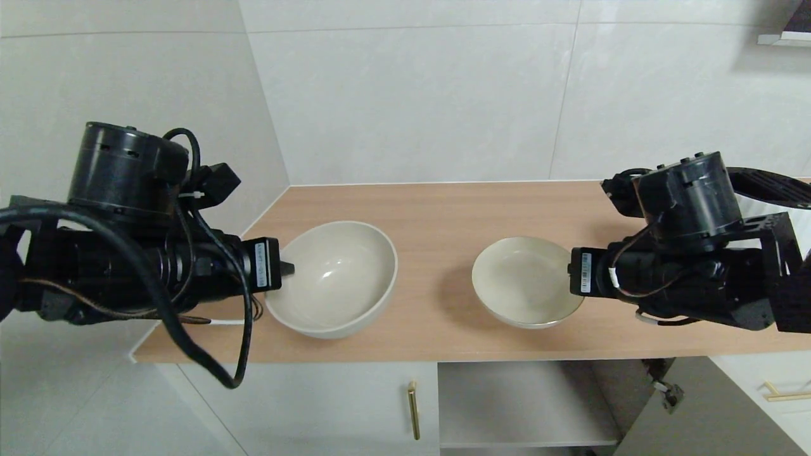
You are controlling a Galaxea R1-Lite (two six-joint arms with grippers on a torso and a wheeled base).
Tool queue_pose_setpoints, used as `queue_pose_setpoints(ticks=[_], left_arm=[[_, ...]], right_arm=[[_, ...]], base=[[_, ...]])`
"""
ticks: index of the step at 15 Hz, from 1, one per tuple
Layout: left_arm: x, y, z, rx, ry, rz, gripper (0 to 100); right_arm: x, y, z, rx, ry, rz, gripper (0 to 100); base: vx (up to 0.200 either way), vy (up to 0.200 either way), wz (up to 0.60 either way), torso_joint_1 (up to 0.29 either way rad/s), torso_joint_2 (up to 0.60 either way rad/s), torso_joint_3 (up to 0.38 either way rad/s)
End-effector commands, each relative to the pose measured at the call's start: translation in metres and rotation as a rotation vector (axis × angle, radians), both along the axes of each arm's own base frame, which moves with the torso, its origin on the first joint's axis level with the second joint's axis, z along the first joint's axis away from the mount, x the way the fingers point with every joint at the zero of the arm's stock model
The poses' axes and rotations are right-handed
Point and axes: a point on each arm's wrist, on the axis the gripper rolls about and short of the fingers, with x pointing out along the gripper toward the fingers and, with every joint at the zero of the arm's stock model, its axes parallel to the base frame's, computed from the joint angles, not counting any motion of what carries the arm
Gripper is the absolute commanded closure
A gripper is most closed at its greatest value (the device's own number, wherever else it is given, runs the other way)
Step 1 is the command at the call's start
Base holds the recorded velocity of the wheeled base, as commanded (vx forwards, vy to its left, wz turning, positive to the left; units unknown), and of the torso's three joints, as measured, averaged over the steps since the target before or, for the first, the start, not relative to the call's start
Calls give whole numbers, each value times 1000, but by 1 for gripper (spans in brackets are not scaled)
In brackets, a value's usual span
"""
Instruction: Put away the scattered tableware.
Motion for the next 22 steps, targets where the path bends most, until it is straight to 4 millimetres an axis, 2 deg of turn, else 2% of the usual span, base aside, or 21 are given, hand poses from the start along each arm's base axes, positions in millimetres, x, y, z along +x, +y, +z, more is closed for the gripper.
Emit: queue_pose_setpoints(ticks=[1,3,7,19,22], left_arm=[[-15,-1,3,-1,-15,-29,100],[-14,-2,2,0,-11,-26,100],[-11,-3,-2,6,3,-25,100],[-10,-3,-3,10,7,-25,100],[-7,-5,-7,14,20,-26,100]], right_arm=[[-16,-8,6,5,-22,-2,100],[-28,-13,11,16,-37,6,100],[-35,-18,11,-5,-54,-32,100],[-36,-18,3,-34,-34,-18,100],[-30,-13,-9,-59,6,-15,100]], base=[[0,0,0,0,0,0],[0,0,0,0,0,0],[0,0,0,0,0,0],[-200,0,0,2,2,2],[0,0,0,0,0,0]])
